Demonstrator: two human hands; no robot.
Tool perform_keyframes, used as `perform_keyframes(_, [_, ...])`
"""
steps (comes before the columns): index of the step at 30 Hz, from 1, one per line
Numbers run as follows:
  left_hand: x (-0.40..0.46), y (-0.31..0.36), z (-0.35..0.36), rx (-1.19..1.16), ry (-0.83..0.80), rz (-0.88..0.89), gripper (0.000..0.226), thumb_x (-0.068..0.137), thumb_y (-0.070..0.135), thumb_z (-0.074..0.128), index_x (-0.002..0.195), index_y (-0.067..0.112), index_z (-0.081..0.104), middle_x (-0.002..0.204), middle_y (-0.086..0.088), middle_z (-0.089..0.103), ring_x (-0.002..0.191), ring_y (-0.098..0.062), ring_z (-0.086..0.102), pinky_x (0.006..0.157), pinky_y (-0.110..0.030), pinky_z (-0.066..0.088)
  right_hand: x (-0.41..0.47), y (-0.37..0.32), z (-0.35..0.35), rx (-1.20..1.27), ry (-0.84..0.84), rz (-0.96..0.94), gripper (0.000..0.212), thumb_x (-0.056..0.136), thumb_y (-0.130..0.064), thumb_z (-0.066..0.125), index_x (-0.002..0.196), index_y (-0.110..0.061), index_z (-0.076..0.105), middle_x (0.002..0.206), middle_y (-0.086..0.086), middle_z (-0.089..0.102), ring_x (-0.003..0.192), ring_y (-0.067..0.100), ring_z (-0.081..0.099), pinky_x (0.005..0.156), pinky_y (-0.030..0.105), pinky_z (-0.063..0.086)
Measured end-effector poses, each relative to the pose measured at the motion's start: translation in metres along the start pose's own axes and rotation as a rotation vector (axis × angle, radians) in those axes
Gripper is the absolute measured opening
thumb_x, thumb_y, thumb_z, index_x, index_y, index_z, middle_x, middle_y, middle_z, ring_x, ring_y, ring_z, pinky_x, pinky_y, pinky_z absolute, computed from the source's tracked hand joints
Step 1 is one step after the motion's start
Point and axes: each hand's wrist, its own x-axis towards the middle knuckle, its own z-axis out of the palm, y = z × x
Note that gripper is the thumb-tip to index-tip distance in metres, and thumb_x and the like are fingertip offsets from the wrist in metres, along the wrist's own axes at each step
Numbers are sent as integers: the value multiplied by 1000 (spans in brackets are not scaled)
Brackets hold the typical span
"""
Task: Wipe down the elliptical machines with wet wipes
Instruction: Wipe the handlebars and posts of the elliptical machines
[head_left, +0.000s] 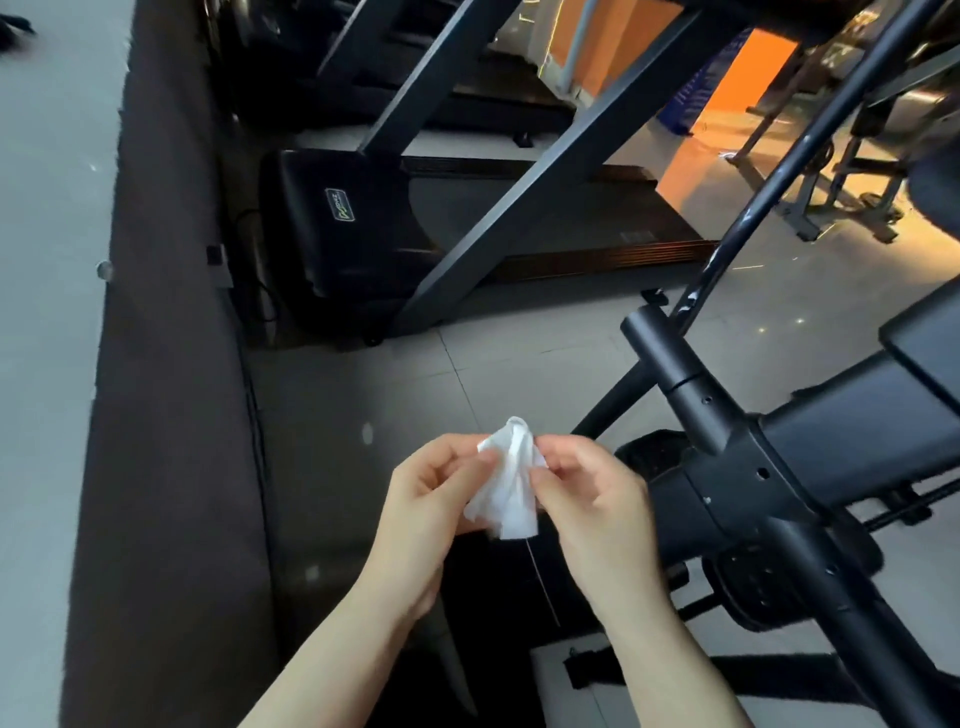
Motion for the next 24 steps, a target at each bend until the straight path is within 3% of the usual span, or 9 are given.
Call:
perform_keyframes(3, [29, 10, -14, -2, 113, -20, 9, 90, 12, 65, 96, 12, 72, 87, -14, 63, 78, -24, 61, 59, -35, 54, 31, -5, 12, 118, 6, 42, 21, 83, 4, 61, 83, -15, 70, 76, -2, 72, 72, 10, 67, 66, 23, 50])
perform_keyframes(7, [74, 22, -20, 99, 190, 101, 13, 93, 5, 61, 102, 15, 62, 102, -2, 63, 86, -11, 62, 58, -26, 53, 79, -10, 19, 244, -90, 71, 12, 81, -1, 58, 81, -9, 67, 66, -5, 65, 60, 5, 57, 55, 15, 43])
perform_keyframes(9, [102, 29, -15, 204, 110, 169, 8, 93, 13, 65, 100, 17, 62, 91, 6, 67, 75, -6, 63, 62, -22, 51, 111, -9, 18, 269, -103, 77, 10, 80, -8, 59, 82, -11, 68, 71, -2, 67, 64, 8, 61, 59, 18, 45])
perform_keyframes(13, [168, 40, 4, 403, -177, 186, 38, 71, 38, 79, 106, 36, 66, 121, -5, 63, 101, -14, 66, 79, -24, 52, 171, -10, 2, 357, -30, 123, 10, 78, -16, 60, 82, -13, 69, 81, 8, 71, 76, 18, 65, 68, 30, 48])
perform_keyframes(16, [210, 42, 32, 437, -281, 158, 50, 59, 38, 82, 106, 41, 67, 123, -2, 59, 99, -18, 66, 78, -27, 54, 200, -9, -22, 405, 55, 149, 24, 86, -2, 58, 73, -19, 68, 77, 4, 68, 76, 20, 61, 68, 31, 46])
perform_keyframes(19, [242, 42, 63, 480, -370, 232, 48, 61, 38, 81, 106, 42, 66, 122, 2, 57, 98, -23, 66, 80, -35, 57, 216, -5, -51, 393, 149, 121, 12, 75, -12, 58, 69, -19, 66, 76, 5, 66, 76, 22, 60, 69, 36, 47])
perform_keyframes(21, [256, 39, 84, 499, -459, 254, 36, 65, 38, 79, 99, 35, 69, 121, 6, 58, 100, -23, 64, 81, -36, 57, 217, 2, -69, 423, 201, 112, 9, 73, -15, 57, 68, -18, 65, 78, 7, 70, 77, 21, 66, 70, 32, 54])
perform_keyframes(24, [272, 27, 112, 436, -537, 141, 20, 64, 36, 77, 78, 23, 72, 113, 9, 65, 95, -22, 65, 79, -33, 54, 208, 13, -86, 438, 319, 118, 13, 76, -16, 63, 76, -3, 61, 80, 13, 71, 78, 21, 68, 71, 30, 57])
